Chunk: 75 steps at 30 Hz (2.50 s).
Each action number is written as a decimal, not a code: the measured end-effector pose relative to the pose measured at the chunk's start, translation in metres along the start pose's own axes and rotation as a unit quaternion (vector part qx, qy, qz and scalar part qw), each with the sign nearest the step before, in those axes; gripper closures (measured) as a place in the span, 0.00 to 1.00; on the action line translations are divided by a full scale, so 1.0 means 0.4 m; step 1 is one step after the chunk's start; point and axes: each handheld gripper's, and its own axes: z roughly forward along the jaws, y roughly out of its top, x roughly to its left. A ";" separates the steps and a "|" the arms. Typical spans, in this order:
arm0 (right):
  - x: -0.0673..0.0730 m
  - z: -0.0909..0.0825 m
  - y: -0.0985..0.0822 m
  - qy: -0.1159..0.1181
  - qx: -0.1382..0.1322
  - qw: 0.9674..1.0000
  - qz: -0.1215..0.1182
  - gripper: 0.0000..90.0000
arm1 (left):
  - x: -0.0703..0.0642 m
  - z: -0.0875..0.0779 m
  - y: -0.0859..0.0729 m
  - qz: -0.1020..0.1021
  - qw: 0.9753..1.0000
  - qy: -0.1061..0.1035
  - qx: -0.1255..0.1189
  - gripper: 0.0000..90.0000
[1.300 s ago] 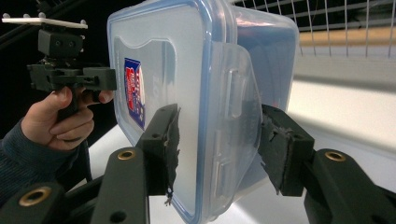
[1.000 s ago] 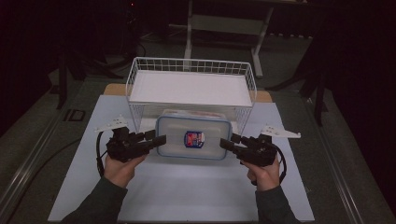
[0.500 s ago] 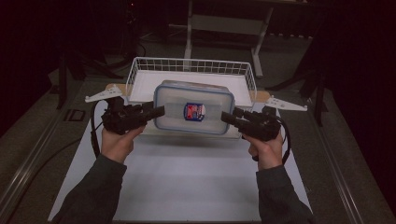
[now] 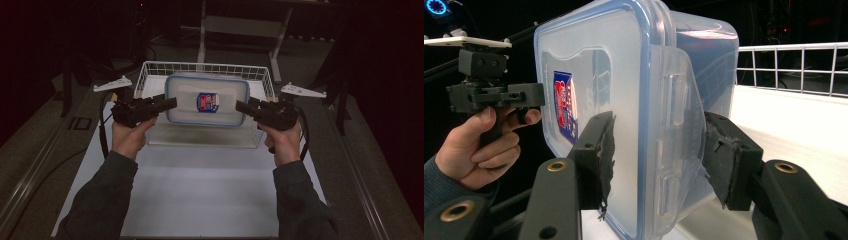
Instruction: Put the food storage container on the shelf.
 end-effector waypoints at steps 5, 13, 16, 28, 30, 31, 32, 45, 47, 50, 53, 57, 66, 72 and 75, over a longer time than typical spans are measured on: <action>-0.029 0.028 0.022 -0.003 0.007 1.000 0.012 0.54 | 0.029 0.021 0.016 -0.020 1.000 0.003 0.000 0.58; -0.064 0.056 0.028 -0.010 0.023 0.999 0.037 0.54 | 0.060 0.049 0.026 -0.049 0.999 0.015 0.006 0.58; -0.077 0.068 0.026 -0.017 0.030 0.998 0.045 0.54 | 0.074 0.059 0.022 -0.060 0.998 0.019 0.009 0.58; -0.100 0.091 0.039 -0.023 0.043 0.997 0.067 0.53 | 0.097 0.075 0.025 -0.093 0.995 0.022 0.005 0.58; -0.105 0.093 0.042 -0.022 0.044 0.996 0.071 0.53 | 0.098 0.078 0.025 -0.096 0.995 0.023 0.000 0.58; -0.107 0.093 0.043 -0.023 0.045 0.996 0.073 0.53 | 0.097 0.080 0.025 -0.097 0.995 0.025 -0.002 0.57; -0.109 0.094 0.044 -0.024 0.044 0.996 0.075 0.53 | 0.098 0.081 0.024 -0.097 0.995 0.026 -0.003 0.57; -0.117 0.108 0.052 -0.047 0.049 0.995 0.073 0.50 | 0.108 0.102 0.025 -0.082 0.995 0.055 -0.003 0.59; -0.118 0.115 0.051 -0.055 0.057 0.994 0.073 0.44 | 0.110 0.112 0.021 -0.071 0.995 0.069 0.017 0.62; -0.134 0.123 0.047 -0.052 0.055 0.993 0.093 0.42 | 0.122 0.118 0.015 -0.090 0.994 0.056 0.004 0.60; -0.146 0.126 0.050 -0.046 0.055 0.992 0.103 0.41 | 0.123 0.121 0.016 -0.092 0.994 0.058 0.002 0.60; -0.159 0.132 0.058 -0.041 0.061 0.991 0.116 0.41 | 0.123 0.122 0.018 -0.095 0.993 0.063 -0.006 0.61; -0.143 0.122 0.076 -0.116 0.062 0.990 0.055 0.44 | 0.109 0.112 0.027 -0.070 0.994 0.080 -0.027 0.61; -0.113 0.090 0.085 -0.120 0.063 0.991 -0.006 0.49 | 0.100 0.081 0.034 -0.044 0.996 0.079 -0.022 0.60; -0.093 0.073 0.087 -0.127 0.074 0.988 -0.044 0.49 | 0.088 0.059 0.037 -0.025 0.996 0.085 -0.019 0.59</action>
